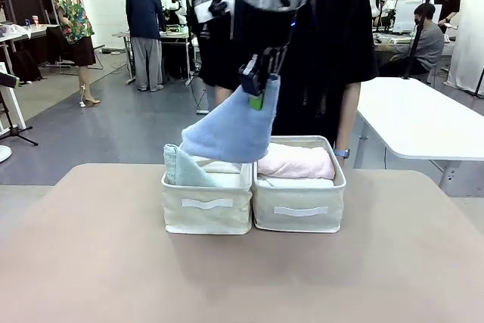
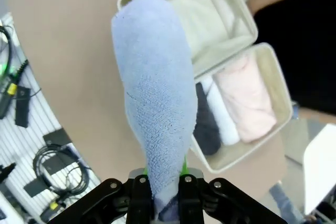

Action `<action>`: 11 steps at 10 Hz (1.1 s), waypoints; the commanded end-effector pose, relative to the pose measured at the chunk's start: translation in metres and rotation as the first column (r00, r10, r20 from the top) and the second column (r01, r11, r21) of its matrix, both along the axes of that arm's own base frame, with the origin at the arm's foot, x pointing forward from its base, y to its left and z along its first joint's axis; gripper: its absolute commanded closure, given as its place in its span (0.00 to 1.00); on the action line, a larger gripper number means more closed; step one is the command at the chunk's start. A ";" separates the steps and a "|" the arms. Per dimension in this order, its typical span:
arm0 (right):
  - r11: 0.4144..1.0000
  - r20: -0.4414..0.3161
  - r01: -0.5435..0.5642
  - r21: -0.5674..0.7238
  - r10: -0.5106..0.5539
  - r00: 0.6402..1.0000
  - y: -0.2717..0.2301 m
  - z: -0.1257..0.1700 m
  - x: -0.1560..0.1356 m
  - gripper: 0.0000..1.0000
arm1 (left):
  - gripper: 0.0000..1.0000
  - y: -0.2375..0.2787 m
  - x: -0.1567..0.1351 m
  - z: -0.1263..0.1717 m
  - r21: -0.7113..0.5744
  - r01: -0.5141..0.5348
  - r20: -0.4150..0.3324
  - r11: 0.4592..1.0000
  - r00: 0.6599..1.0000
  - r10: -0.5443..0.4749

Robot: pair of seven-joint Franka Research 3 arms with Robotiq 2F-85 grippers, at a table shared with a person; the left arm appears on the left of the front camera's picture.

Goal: Sort the towels based on their folding style.
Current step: Pick up another triangle-folded towel from the table and place it in the left Fabric basket.

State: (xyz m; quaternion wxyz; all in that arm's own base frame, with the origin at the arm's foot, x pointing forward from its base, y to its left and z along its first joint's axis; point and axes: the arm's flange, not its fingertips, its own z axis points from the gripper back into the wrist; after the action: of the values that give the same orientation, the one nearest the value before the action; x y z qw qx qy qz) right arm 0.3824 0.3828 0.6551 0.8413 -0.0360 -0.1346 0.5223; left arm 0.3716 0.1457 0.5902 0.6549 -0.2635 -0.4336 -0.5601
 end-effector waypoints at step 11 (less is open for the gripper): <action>0.985 -0.043 -0.170 0.008 0.170 0.984 -0.003 0.064 0.086 0.84 | 0.00 0.001 0.000 0.000 -0.015 0.010 0.025 1.000 1.000 -0.010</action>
State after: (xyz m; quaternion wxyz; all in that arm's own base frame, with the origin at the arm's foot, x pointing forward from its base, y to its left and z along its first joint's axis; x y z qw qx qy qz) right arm 0.4382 0.3715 0.6981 0.8091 -0.0261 -0.1412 0.5699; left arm 0.3715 0.1461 0.5903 0.6551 -0.2632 -0.4338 -0.5598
